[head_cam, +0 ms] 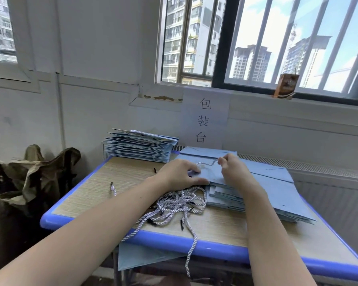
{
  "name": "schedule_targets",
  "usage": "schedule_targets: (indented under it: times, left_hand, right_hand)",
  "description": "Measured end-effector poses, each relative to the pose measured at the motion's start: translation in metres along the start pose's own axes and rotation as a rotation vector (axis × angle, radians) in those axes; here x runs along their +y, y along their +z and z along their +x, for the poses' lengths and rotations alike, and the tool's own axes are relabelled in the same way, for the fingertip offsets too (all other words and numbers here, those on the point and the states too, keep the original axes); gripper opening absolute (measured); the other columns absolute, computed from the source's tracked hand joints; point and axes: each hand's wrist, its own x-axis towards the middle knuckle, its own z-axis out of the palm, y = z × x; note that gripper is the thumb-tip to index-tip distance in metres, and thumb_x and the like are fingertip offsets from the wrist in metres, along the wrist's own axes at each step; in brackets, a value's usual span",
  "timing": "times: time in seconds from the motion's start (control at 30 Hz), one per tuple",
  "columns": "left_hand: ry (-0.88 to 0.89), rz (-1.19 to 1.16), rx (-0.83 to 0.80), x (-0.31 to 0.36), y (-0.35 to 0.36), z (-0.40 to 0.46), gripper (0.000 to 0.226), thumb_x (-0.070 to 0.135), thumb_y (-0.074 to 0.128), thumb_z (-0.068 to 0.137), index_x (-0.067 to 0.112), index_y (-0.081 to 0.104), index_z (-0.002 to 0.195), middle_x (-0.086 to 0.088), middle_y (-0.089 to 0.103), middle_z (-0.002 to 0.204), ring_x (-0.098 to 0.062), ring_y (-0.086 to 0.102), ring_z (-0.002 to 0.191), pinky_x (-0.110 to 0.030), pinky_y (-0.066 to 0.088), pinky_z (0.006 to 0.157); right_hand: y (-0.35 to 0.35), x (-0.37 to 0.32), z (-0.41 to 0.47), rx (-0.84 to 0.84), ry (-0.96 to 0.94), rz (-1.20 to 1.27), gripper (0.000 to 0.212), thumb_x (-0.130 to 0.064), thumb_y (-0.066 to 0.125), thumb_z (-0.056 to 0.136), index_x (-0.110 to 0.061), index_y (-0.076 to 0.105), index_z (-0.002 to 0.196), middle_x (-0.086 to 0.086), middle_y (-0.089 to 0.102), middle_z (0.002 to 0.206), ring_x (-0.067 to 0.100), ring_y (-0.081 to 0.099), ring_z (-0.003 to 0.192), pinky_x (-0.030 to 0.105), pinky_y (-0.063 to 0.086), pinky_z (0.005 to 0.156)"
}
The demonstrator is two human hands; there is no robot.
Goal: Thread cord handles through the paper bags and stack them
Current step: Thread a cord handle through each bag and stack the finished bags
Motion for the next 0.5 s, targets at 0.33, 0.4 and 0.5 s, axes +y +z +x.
schedule_targets:
  times: [0.33, 0.4, 0.5]
  left_hand:
    - [0.027, -0.018, -0.007, -0.0100, -0.0046, 0.0043, 0.036, 0.055, 0.061, 0.091, 0.036, 0.070, 0.121, 0.008, 0.067, 0.129, -0.014, 0.059, 0.122, -0.036, 0.047, 0.103]
    - [0.111, -0.030, -0.014, -0.0095, -0.0046, 0.0026, 0.029, 0.036, 0.060, 0.098, 0.032, 0.069, 0.125, 0.005, 0.066, 0.130, -0.015, 0.058, 0.123, -0.034, 0.045, 0.104]
    - [0.260, 0.055, -0.014, -0.0061, -0.0004, 0.0030, 0.034, 0.016, 0.055, 0.100, 0.026, 0.066, 0.131, 0.000, 0.066, 0.129, -0.021, 0.055, 0.120, -0.031, 0.039, 0.103]
  right_hand:
    - [-0.0094, -0.0027, -0.0040, -0.048, -0.078, 0.129, 0.029, -0.012, 0.042, 0.106, -0.011, 0.068, 0.093, 0.004, 0.059, 0.086, 0.015, 0.049, 0.068, 0.028, 0.039, 0.059]
    - [-0.0074, -0.0034, -0.0047, -0.083, -0.075, 0.118, 0.026, -0.015, 0.043, 0.106, -0.009, 0.067, 0.097, 0.002, 0.059, 0.084, 0.014, 0.049, 0.065, 0.024, 0.038, 0.054]
    - [-0.0061, -0.0046, -0.0059, -0.062, -0.061, 0.155, 0.024, -0.017, 0.043, 0.107, -0.008, 0.065, 0.101, 0.000, 0.059, 0.085, 0.014, 0.051, 0.066, 0.024, 0.038, 0.053]
